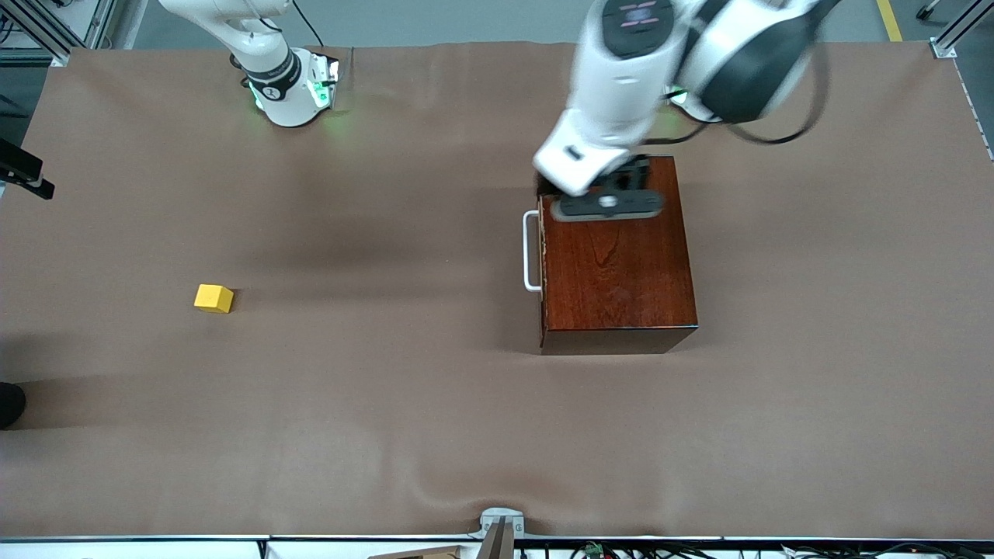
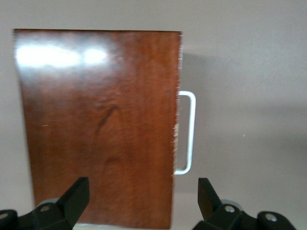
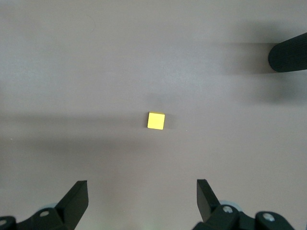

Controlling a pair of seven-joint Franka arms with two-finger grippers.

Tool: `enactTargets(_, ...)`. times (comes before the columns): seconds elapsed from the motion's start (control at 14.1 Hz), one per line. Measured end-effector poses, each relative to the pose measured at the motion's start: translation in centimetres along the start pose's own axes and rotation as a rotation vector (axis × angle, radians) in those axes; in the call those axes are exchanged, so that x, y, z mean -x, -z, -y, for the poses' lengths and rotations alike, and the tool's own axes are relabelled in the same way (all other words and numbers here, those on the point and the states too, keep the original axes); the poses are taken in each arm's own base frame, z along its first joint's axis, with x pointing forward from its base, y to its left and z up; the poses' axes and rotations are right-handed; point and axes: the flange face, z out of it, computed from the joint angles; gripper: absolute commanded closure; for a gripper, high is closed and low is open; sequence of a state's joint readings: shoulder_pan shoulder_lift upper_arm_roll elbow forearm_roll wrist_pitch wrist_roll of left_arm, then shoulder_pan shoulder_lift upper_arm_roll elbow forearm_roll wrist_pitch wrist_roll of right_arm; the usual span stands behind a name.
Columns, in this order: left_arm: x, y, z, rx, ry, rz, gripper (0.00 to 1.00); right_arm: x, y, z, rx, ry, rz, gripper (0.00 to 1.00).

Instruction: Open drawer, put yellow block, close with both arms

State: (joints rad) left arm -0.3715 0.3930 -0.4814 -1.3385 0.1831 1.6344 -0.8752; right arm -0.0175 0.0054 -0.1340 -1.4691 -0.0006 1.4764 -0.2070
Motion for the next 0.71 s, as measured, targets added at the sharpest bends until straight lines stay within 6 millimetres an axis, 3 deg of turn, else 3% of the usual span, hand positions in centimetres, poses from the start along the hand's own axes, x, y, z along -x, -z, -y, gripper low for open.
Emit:
enactTargets(0.14,0.3,-3.8,-4.7,-0.019,0.028,-0.025,0.00,0.0,0.0,0.0,0.000,0.000,0.000,0.00)
enactTargets(0.28,0.2,-8.0,-8.0,-0.049,0.031,-0.069,0.00,0.0,0.0,0.0,0.000,0.000,0.000,0.00)
enactTargets(0.57,1.9,-14.8,-12.3,-0.141,0.012,-0.138,0.00,0.0,0.0,-0.2,0.000,-0.004,0.000,0.00)
enactTargets(0.71,2.2,-17.3,-13.1,-0.169,0.009,-0.137,0.00,0.1,0.0,-0.2,0.000,-0.005,0.000,0.00)
